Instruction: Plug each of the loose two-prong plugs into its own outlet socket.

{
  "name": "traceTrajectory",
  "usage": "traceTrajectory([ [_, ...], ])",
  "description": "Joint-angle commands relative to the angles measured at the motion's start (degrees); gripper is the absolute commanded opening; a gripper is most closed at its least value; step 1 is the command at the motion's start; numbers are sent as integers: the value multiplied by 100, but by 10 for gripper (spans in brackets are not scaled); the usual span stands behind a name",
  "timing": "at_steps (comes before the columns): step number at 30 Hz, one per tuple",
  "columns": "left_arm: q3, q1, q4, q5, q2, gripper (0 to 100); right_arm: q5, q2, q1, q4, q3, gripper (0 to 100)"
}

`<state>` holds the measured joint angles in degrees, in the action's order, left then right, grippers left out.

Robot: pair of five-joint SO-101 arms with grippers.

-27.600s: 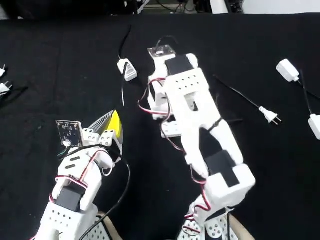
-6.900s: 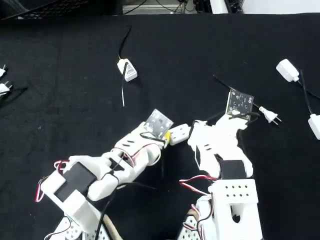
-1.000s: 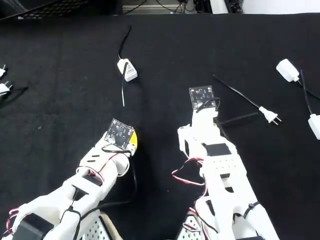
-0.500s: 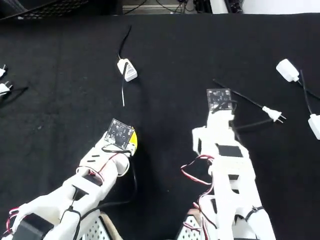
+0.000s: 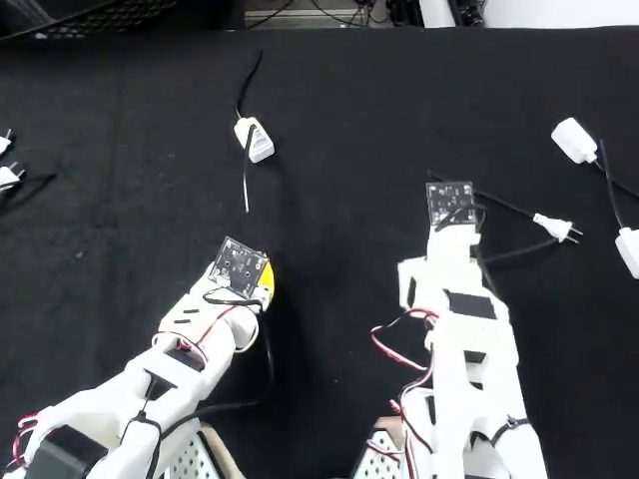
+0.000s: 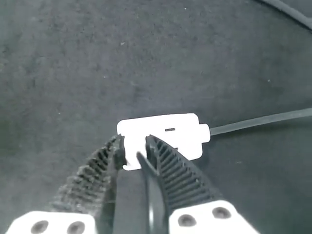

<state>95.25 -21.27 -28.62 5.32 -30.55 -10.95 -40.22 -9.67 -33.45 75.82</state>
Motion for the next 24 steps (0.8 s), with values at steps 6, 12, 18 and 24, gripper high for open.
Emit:
traceTrajectory([
  [6, 110, -22, 18, 26, -132, 32, -387, 31, -202, -774, -259, 129],
  [12, 110, -22, 26, 26, -132, 32, -1143, 31, -70, -1020, -655, 233],
  [18, 110, -22, 26, 26, -132, 32, -1802, 31, 545, -1732, -1323, 234],
  [24, 110, -22, 26, 26, -132, 32, -3059, 84, 712, -2338, -2185, 237],
])
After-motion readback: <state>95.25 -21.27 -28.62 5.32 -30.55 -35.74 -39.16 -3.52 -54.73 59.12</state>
